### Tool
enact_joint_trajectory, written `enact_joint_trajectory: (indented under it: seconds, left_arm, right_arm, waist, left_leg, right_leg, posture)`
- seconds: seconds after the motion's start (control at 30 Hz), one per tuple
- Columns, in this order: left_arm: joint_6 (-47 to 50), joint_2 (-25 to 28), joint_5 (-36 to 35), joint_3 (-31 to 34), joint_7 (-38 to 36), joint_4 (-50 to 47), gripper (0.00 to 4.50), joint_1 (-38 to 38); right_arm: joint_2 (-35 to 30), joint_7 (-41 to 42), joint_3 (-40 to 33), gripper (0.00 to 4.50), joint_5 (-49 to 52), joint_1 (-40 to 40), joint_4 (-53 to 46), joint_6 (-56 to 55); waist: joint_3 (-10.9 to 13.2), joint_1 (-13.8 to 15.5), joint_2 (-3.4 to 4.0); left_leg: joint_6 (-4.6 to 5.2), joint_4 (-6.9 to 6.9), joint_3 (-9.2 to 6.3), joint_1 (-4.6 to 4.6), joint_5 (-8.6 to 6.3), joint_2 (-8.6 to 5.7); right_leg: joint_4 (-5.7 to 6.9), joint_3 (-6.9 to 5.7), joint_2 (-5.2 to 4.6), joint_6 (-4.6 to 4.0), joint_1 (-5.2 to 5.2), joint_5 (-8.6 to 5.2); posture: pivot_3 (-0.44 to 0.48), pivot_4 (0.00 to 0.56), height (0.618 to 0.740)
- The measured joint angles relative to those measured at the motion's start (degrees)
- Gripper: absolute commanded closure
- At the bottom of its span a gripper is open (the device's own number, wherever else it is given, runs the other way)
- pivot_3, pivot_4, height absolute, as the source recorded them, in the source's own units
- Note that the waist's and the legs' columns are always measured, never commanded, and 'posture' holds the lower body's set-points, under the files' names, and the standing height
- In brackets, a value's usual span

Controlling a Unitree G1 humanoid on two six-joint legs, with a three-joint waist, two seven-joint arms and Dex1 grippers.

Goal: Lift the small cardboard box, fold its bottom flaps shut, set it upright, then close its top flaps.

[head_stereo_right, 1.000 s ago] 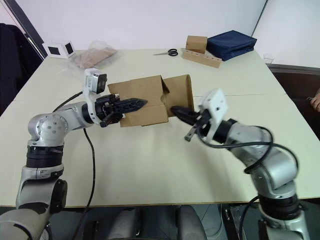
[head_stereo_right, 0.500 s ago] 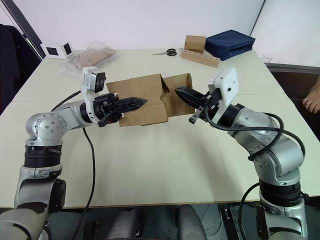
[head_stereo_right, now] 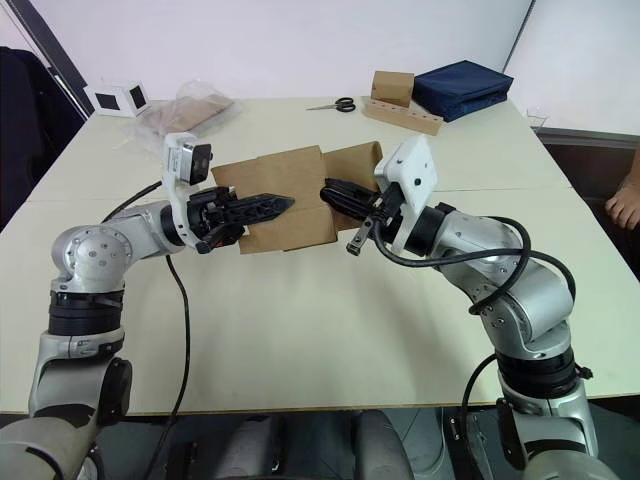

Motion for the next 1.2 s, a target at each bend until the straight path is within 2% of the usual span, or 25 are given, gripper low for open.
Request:
enact_joint_trajectory:
  seconds: [0.13, 0.2, 0.3, 0.4, 0.63, 0.8, 0.97, 1.2]
  left_arm:
    - [0.9, 0.7, -1.0, 0.2, 0.1, -0.4, 4.41, 0.0]
    - [1.3, 1.3, -1.5, 0.2, 0.1, -0.7, 4.41, 0.0]
    - [2.1, 1.8, -2.3, 0.2, -0.1, -0.8, 4.41, 0.0]
    - [3.5, 3.0, -3.6, 0.7, -0.2, -0.9, 4.5, 0.0]
    - [4.5, 3.1, -5.2, 0.6, -0.7, -1.2, 4.5, -0.6]
    - [4.8, 3.1, -6.0, 0.6, -1.1, -1.7, 4.5, -0.9]
    - [4.9, 3.0, -6.6, 0.6, -1.1, -2.2, 4.5, -0.9]
    - [4.7, 3.1, -6.3, 0.0, -1.4, -2.1, 4.5, -0.9]
  right_arm:
    - [-3.3, 0.4, -6.3, 4.5, 2.5, 1.0, -0.1, 1.3]
    - [-4.6, 0.5, -12.1, 4.5, 7.3, 1.7, 0.5, 3.3]
    - [-6.0, 1.5, -17.2, 4.5, 11.3, 2.8, 3.3, 5.1]
    - [-7.5, 3.7, -22.6, 3.7, 16.3, 5.3, 9.8, 8.0]
    - [-7.6, 6.0, -24.3, 0.83, 20.2, 6.2, 18.2, 10.1]
    - [-3.5, 5.2, -20.5, 0.83, 20.5, 7.5, 17.4, 10.0]
    - [0.1, 2.2, -18.3, 0.83, 25.0, 7.6, 13.7, 11.0]
    - [0.9, -2.8, -18.0, 0.83, 33.0, 7.6, 8.3, 12.2]
  waist:
    - [0.0, 0.0, 0.0]
    - [0.0, 0.0, 0.0]
    - [0.0, 0.0, -0.01]
    - [0.0, 0.0, -0.01]
    - [0.0, -0.1, 0.0]
    - [0.0, -0.2, 0.0]
    - [0.0, 0.0, 0.04]
    - [0.0, -0.1, 0.04]
  left_leg:
    - [0.0, 0.0, 0.0, 0.0, 0.0, 0.0]
    - [0.01, -0.01, 0.0, 0.0, 0.0, 0.0]
    - [0.01, -0.01, 0.01, 0.0, -0.01, 0.0]
    - [0.01, -0.01, 0.03, 0.0, -0.01, 0.0]
    - [0.02, -0.02, 0.03, 0.01, -0.01, 0.01]
    - [0.01, -0.02, 0.03, 0.01, -0.01, 0.01]
    - [0.01, -0.02, 0.02, 0.0, 0.0, 0.01]
    - [0.01, -0.02, 0.02, 0.0, -0.01, 0.01]
  right_leg:
    - [0.0, 0.0, 0.01, 0.0, 0.0, 0.0]
    - [0.0, 0.0, 0.01, 0.0, 0.0, 0.0]
    - [-0.01, 0.0, 0.01, 0.0, 0.02, 0.0]
    - [-0.02, 0.01, 0.0, 0.0, 0.02, 0.0]
    - [-0.01, 0.01, 0.02, 0.0, 0.01, 0.0]
    - [-0.01, 0.01, 0.03, 0.0, 0.01, 0.0]
    - [-0.01, 0.01, 0.01, 0.0, 0.0, 0.0]
    - [-0.01, 0.01, 0.02, 0.0, 0.0, 0.0]
  posture:
    - [0.0, 0.15, 0.74]
    - [0.0, 0.15, 0.74]
    - [0.0, 0.15, 0.74]
    - [0.0, 0.15, 0.74]
    - [0.0, 0.15, 0.74]
    - [0.0, 0.15, 0.74]
    - [0.0, 0.15, 0.74]
    - [0.0, 0.15, 0.74]
